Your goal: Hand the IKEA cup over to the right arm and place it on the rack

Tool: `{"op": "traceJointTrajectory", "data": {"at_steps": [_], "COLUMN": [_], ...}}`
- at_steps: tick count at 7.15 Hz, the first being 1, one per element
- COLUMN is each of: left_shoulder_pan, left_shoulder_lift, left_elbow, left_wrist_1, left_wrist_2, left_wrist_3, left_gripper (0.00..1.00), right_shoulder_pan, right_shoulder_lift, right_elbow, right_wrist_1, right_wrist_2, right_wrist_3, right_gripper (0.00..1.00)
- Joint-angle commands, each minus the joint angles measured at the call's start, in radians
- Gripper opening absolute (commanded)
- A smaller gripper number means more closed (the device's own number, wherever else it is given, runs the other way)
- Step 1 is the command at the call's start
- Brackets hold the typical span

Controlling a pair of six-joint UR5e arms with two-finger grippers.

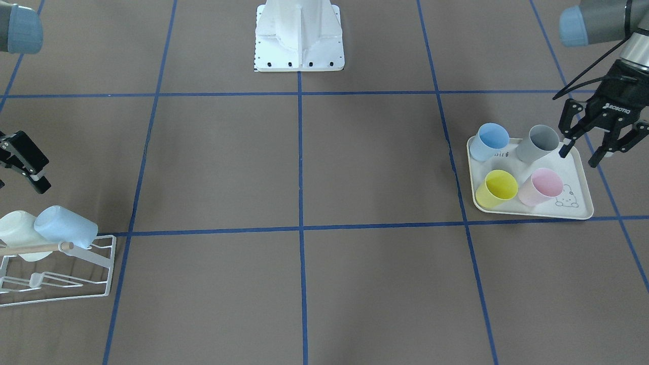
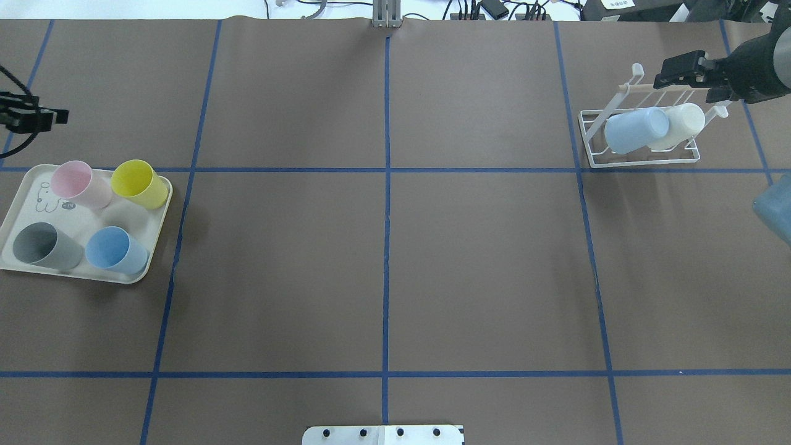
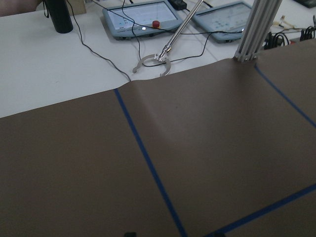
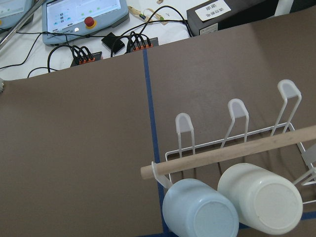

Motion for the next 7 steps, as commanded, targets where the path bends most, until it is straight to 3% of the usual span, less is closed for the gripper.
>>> {"op": "traceJointTrajectory", "data": {"at_steps": [1,2,3,4,5,6,7], "left_shoulder_pan": [-0.014,-0.01,-0.011,-0.008,-0.005,-0.005,-0.007], "left_shoulder_lift": [0.075,0.08,0.081,0.106,0.1,0.1,0.101], "left_elbow": [-0.001,0.014,0.013,0.031,0.081,0.127,0.119], "left_wrist_1": [0.1,0.1,0.101,0.101,0.104,0.098,0.104], "left_wrist_2": [-0.053,-0.067,-0.069,-0.069,-0.082,-0.164,-0.183], "left_wrist_3": [0.117,0.119,0.118,0.116,0.107,0.107,0.081], "left_gripper": [0.67,0.79,0.82,0.99,0.99,0.99,0.97], "right_shoulder_pan": [-0.002,-0.014,-0.017,-0.018,-0.018,-0.018,-0.018], "right_shoulder_lift": [0.001,0.01,0.012,0.012,0.012,0.012,0.012], "right_elbow": [0.007,0.008,0.008,0.008,0.008,0.014,0.016], "right_wrist_1": [-0.003,-0.003,-0.003,-0.001,0.0,0.0,0.0], "right_wrist_2": [0.02,0.016,0.013,0.014,0.017,0.018,0.019], "right_wrist_3": [0.023,0.06,0.069,0.071,0.071,0.071,0.071], "right_gripper": [1.0,1.0,1.0,1.0,1.0,1.0,1.0]}}
